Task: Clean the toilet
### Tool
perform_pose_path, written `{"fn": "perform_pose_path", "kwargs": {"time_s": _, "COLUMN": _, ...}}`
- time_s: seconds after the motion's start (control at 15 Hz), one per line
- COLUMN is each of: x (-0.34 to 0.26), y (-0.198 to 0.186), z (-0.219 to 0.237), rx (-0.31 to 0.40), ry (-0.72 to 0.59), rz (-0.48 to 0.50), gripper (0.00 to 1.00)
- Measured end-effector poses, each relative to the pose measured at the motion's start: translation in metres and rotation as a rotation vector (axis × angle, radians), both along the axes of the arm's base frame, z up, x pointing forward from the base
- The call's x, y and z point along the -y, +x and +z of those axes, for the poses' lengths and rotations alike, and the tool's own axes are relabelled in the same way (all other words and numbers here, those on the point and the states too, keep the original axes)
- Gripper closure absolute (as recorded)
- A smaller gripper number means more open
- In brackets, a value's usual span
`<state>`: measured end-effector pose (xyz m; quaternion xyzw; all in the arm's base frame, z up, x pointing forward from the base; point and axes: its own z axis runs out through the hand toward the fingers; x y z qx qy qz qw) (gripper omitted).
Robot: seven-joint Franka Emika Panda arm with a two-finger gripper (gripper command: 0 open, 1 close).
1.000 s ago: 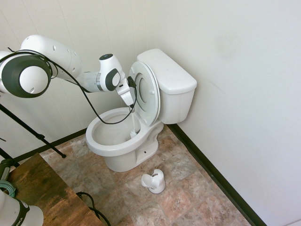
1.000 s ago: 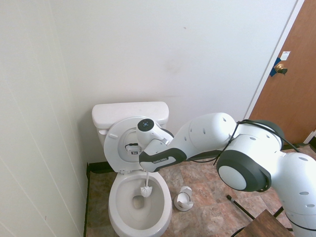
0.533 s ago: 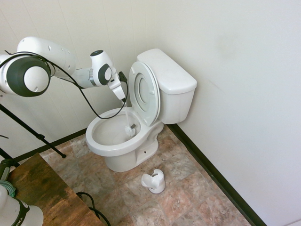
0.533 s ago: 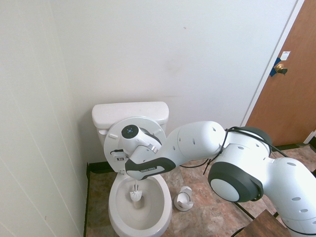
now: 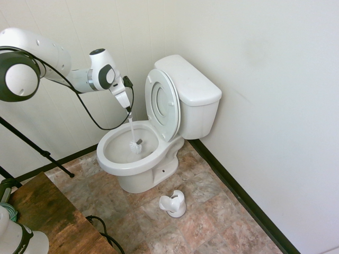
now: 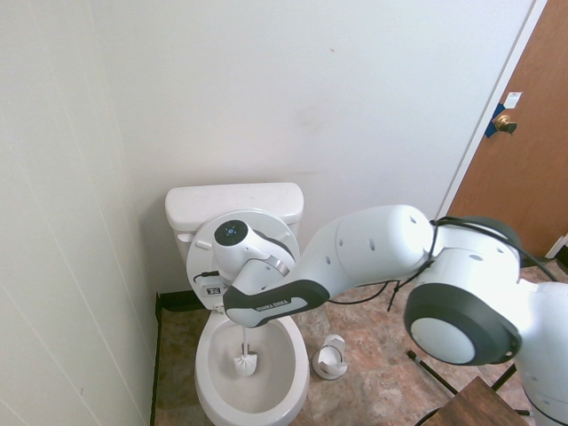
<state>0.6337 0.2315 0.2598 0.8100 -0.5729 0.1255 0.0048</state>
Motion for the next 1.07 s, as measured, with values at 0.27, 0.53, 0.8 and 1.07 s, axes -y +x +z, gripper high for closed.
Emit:
{"fn": "perform_pose_path", "kwargs": {"time_s": 0.27, "x": 0.013, "y": -0.036, "z": 0.081, "rx": 0.004, "ry": 0.020, "rz": 0.023, "gripper": 1.00}}
{"fn": "perform_pose_path", "kwargs": {"time_s": 0.53, "x": 0.062, "y": -0.051, "z": 0.158, "rx": 0.049, "ry": 0.057, "rz": 0.001, "gripper": 1.00}}
{"fn": "perform_pose_path", "kwargs": {"time_s": 0.8, "x": 0.134, "y": -0.061, "z": 0.196, "rx": 0.083, "ry": 0.060, "rz": -0.055, "gripper": 1.00}}
{"fn": "perform_pose_path", "kwargs": {"time_s": 1.07, "x": 0.188, "y": -0.064, "z": 0.192, "rx": 0.085, "ry": 0.026, "rz": -0.112, "gripper": 1.00}}
